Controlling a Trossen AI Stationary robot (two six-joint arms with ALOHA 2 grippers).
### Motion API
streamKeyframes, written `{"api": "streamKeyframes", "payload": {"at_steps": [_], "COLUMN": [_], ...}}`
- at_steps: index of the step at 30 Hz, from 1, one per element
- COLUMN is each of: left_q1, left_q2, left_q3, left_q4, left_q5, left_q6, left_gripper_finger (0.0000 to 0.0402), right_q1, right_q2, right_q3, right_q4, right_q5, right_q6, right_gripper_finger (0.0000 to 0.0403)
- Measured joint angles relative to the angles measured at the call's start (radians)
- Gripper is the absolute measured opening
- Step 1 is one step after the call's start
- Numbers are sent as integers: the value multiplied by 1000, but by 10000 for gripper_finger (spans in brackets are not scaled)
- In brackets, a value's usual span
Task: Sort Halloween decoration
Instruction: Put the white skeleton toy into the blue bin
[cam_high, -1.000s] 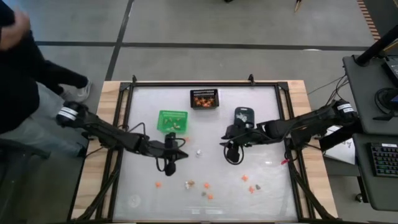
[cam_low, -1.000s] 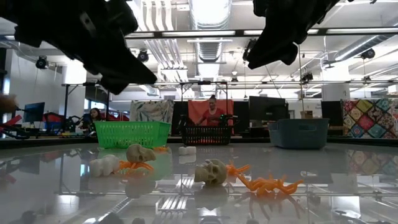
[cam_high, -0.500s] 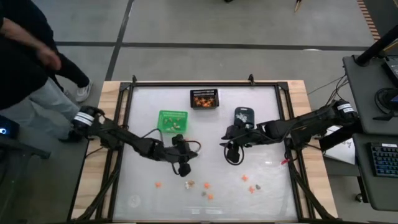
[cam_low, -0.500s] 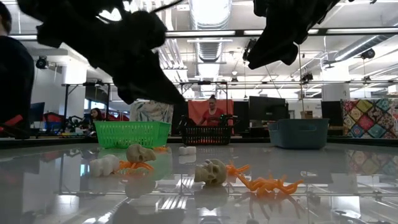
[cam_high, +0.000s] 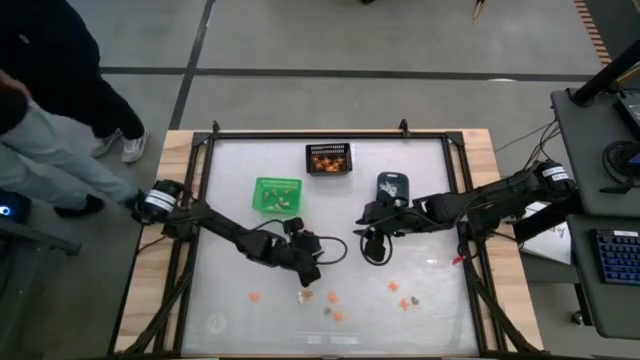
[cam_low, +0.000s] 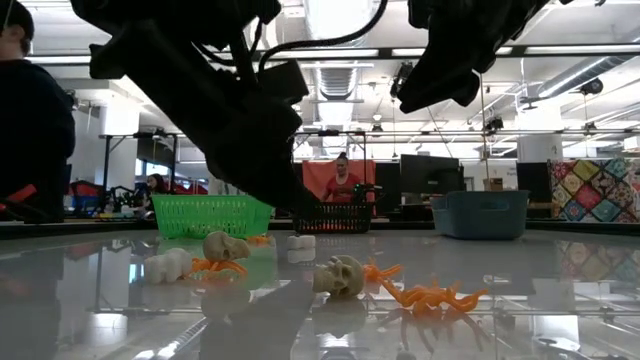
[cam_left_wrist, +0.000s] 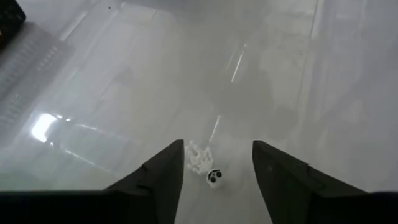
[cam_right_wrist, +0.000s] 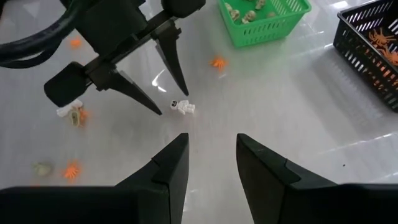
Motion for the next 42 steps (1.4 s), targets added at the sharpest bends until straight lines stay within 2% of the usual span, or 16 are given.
{"api": "streamKeyframes", "payload": {"at_steps": [5,11,19,33,42], "left_q1": [0,-2,-2,-2,-2], "left_q2": [4,15,81,78,72], "left_q3": [0,-1,1,1,0], "left_q4": [-20,-38,22,18,26], "left_q5": [-5,22,11,20,19], "left_q6": [-24,-75,-102,-107,-81], "left_gripper_finger": [183,166,143,41,9], "right_q1": [0,0,0,0,0], "right_q2": [0,0,0,0,0], "right_q3": [-1,-1,-2,-2,-2], "right_q4": [1,8,8,12,12], "right_q5": [0,0,0,0,0], "right_q6": [0,0,0,0,2], "right_gripper_finger": [123,123,123,123,123]}}
